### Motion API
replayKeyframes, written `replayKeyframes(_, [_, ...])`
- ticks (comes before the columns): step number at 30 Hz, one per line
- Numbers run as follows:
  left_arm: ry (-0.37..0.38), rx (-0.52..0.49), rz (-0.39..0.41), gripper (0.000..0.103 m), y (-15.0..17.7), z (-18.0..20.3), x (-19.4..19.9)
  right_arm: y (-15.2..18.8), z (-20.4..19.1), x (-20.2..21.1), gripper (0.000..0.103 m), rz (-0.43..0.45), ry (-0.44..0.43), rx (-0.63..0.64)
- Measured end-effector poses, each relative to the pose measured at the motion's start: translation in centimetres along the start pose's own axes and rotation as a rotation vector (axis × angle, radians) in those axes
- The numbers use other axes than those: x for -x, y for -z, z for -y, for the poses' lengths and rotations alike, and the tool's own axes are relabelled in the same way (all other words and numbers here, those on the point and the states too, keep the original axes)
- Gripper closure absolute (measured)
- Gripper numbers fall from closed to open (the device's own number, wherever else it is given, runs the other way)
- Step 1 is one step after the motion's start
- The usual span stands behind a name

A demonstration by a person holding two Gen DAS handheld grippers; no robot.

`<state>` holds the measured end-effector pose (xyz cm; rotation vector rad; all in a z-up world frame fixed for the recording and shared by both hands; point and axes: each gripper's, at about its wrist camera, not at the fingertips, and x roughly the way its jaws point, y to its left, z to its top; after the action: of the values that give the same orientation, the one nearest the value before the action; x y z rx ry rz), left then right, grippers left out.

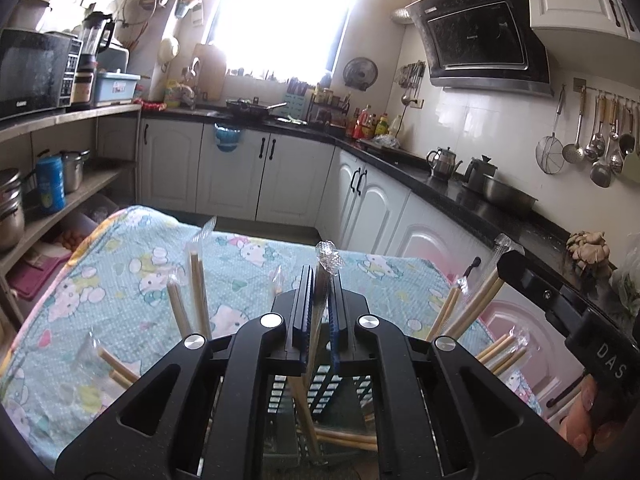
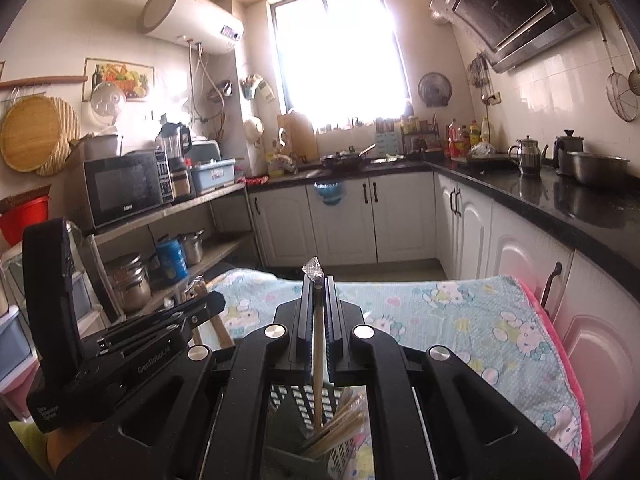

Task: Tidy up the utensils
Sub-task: 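Lower the chopsticks into the basket and open both tools to release them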

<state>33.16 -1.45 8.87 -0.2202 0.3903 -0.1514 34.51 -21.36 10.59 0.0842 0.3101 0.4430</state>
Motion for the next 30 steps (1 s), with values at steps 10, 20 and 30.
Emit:
replayKeyframes(10, [-0.014, 0.018, -0.060, 0.090, 0.9, -0.7, 0.9, 0.5, 0.3, 1.0, 0.079, -0.070, -0.008, -0.042])
replayKeyframes(20, [0.003, 0.035, -0.053, 0.065, 0.4, -1.0, 4.7, 0.2, -0.3, 4.1, 0.059, -0.069, -0.016, -0.037])
replayKeyframes(30, [-0.023, 0.031, -0.015, 0.027, 0.9, -1.0, 10.2, 0.8, -2.2, 9.0, 0.013, -0.035, -0.017, -0.028])
